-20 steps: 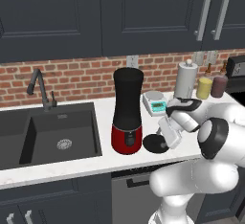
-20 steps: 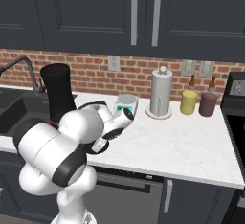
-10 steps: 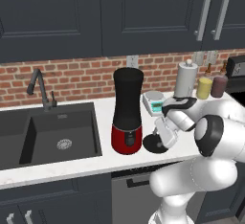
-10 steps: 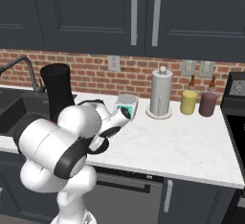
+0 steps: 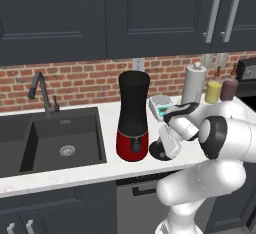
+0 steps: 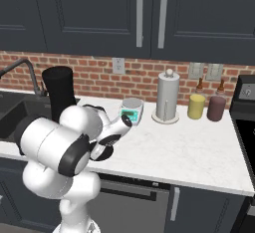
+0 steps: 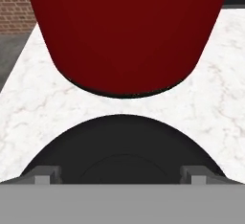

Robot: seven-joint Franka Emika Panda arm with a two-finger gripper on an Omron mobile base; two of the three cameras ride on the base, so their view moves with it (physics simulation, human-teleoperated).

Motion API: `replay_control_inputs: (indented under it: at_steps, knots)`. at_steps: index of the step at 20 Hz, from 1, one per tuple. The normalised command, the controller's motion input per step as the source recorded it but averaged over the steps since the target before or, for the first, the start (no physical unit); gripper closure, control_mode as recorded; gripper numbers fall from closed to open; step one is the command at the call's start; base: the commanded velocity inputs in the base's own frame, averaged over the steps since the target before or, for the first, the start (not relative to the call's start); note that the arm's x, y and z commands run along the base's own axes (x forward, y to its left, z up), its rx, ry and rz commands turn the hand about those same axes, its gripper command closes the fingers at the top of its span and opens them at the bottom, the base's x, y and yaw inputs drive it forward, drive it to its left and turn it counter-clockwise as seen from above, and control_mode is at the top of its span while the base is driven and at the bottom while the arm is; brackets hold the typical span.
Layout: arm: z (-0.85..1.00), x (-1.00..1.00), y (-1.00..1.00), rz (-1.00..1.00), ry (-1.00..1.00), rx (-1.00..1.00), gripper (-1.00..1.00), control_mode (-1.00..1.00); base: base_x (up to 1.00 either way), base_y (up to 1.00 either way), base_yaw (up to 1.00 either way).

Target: Close the lid blender by securely placing the lid on top.

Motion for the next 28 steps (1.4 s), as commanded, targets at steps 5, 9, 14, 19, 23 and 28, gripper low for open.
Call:
replay_control_inputs:
  at_steps: [5,9,14,19,23,28]
  knots:
    - [-0.49,0.0,0.0,0.0,0.0,0.0,1.0,-1.0,0.0,0.0,0.0]
    - [-0.23,0.0,-0.03,0.0,-0.03,0.0,1.0,-1.0,0.0,0.0,0.0]
    - [-0.01,0.0,-0.13,0.0,-0.12,0.03,1.0,-1.0,0.0,0.0,0.0]
    - [0.06,0.0,-0.18,0.0,-0.17,0.04,1.0,-1.0,0.0,0.0,0.0]
    - [0.61,0.0,-0.26,0.0,-0.15,0.0,1.0,-1.0,0.0,0.0,0.0]
    - [0.93,0.0,-0.22,0.0,-0.13,0.0,1.0,-1.0,0.0,0.0,0.0]
